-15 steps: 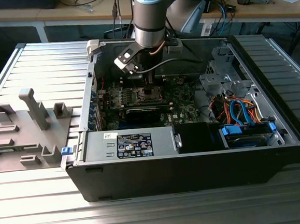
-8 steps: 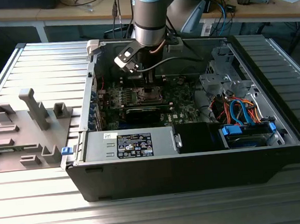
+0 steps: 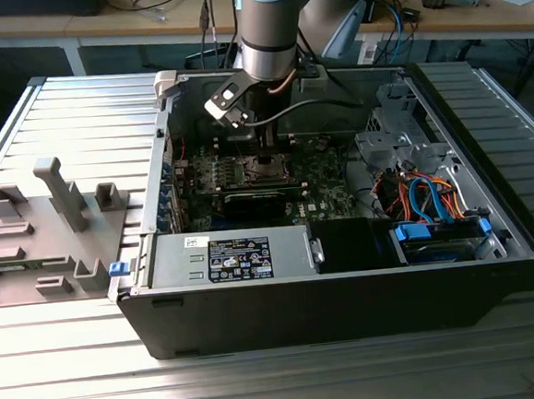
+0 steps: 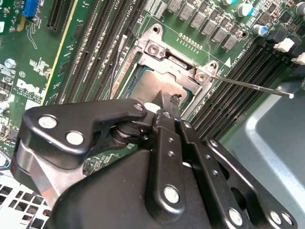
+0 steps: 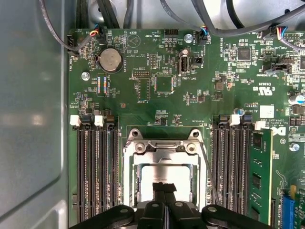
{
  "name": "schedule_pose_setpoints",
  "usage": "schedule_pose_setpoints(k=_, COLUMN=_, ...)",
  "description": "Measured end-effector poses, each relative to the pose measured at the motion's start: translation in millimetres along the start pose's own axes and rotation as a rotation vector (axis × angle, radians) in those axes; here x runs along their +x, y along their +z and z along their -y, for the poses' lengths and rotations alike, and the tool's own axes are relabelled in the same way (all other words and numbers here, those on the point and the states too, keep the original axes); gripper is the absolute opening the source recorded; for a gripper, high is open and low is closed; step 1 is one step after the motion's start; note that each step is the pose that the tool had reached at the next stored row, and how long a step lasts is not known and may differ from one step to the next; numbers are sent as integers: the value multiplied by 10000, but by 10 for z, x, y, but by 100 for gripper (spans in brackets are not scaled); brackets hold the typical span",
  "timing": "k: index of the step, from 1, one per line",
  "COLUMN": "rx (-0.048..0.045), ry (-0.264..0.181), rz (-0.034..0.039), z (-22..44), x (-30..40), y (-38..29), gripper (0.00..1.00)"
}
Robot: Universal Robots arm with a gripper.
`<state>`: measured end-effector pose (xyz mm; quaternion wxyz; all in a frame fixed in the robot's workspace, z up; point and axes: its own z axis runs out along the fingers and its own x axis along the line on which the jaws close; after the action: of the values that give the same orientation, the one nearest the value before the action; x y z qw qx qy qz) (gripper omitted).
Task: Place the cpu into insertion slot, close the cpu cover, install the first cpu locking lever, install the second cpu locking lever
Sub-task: 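Close the cpu cover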
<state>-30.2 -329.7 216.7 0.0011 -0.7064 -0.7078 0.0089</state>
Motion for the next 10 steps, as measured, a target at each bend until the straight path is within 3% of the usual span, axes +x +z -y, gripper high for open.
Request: schedule_pose_setpoints(k=10, rx=0, ry=1, rz=31, z=1, x=0, y=-38, gripper=11)
